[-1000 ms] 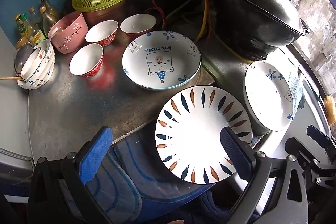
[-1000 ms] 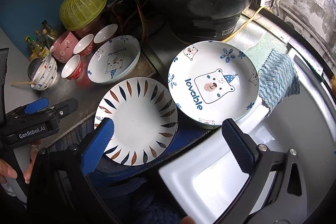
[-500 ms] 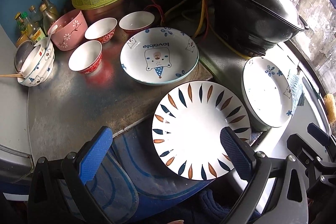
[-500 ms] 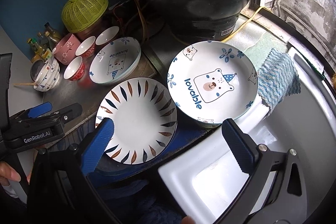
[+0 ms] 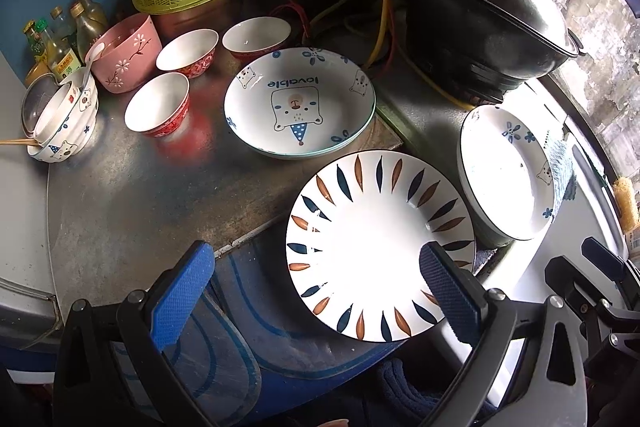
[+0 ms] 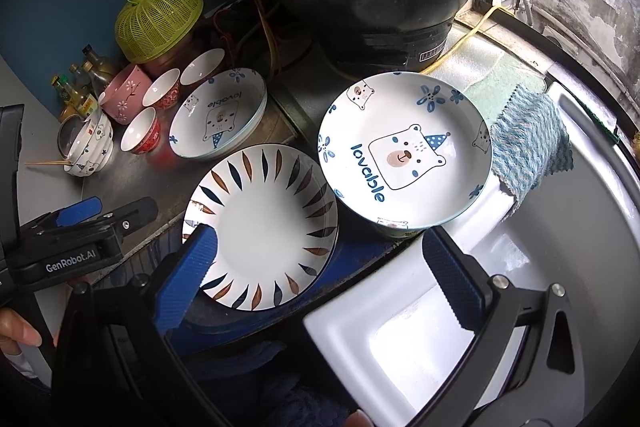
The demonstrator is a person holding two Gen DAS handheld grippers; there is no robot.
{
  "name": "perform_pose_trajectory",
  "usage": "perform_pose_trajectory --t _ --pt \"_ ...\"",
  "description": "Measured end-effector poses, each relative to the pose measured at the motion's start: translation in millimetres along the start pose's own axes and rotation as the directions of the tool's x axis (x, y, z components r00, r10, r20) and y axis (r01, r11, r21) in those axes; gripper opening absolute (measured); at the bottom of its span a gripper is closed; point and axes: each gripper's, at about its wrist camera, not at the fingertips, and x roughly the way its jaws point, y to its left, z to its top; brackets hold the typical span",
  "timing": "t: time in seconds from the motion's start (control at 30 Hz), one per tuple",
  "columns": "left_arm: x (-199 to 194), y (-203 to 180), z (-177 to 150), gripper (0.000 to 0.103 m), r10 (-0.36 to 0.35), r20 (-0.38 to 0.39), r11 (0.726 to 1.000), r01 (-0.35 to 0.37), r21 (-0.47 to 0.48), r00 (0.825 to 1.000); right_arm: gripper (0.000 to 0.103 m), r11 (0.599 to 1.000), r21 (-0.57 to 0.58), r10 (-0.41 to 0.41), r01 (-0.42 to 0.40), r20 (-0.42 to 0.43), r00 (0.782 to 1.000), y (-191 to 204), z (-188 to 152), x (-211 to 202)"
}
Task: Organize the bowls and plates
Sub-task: 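Grasp the rim of the leaf-pattern plate with the right gripper and lift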
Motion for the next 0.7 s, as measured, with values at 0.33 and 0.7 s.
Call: perform_pose_trajectory --t 0.33,0.7 --pt "24.8 19.4 6.7 0.103 -0.085 -0.02 0.995 0.083 -0.056 0.996 0.101 0.988 0.066 0.141 -0.138 -0.033 0.99 -8.3 -7.4 19.9" --pt "92.1 36.5 -7.4 0.081 -0.138 -0.112 0.99 0.138 -0.014 0.984 0.056 0.949 0.164 0.29 -0.27 -0.11 0.951 -28.7 -33.5 91.3"
